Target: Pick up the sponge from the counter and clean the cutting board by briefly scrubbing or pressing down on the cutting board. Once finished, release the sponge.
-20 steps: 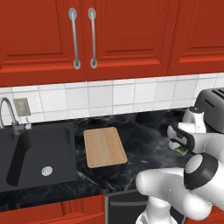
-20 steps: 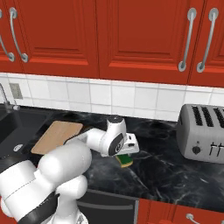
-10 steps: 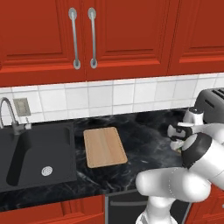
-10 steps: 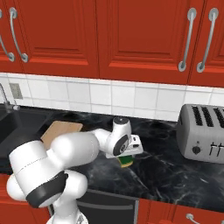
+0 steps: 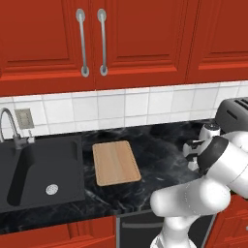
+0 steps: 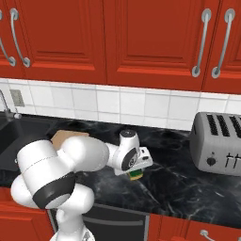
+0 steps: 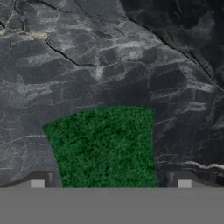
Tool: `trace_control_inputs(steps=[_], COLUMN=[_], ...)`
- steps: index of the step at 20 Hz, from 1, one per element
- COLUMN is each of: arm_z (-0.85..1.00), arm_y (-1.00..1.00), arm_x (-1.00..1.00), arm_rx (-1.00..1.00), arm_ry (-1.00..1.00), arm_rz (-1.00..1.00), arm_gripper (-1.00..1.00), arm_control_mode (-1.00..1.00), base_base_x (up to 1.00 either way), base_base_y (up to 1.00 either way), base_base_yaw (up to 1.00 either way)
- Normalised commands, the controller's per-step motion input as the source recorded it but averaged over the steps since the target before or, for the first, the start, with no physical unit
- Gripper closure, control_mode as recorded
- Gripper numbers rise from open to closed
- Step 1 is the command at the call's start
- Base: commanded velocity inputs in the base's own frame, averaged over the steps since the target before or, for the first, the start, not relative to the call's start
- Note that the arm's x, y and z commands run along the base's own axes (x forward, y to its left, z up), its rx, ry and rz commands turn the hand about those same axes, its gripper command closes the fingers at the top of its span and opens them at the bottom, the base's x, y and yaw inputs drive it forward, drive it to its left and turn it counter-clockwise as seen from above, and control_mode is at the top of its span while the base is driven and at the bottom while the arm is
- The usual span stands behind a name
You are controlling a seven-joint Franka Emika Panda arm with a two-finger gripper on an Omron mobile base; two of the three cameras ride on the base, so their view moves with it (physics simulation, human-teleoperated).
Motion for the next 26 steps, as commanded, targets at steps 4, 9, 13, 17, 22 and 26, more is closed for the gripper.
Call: trace_control_inputs(steps=[4,9,13,17,22,26], arm_z=[-0.37,-0.35,-0.18,0.03,0.45,0.48], arm_y=[0.16,0.25,0.16,0.25,0.57,0.94], arm_x=[0.00,0.00,-0.28,-0.42,-0.24,0.00], arm_rx=[-0.05,-0.02,0.00,0.00,0.00,0.00], arm_ry=[0.00,0.00,0.00,-0.03,-0.10,-0.01], arm_rz=[0.13,0.14,0.14,0.10,0.04,0.08], arm_gripper=[-1.00,1.00,1.00,1.00,1.00,1.00], arm_control_mode=[-1.00,-1.00,-1.00,-1.00,-1.00,-1.00], base_base_x=[0.00,0.00,0.00,0.00,0.00,0.00], base_base_y=[0.00,0.00,0.00,0.00,0.00,0.00], base_base_yaw=[0.00,0.00,0.00,0.00,0.00,0.00])
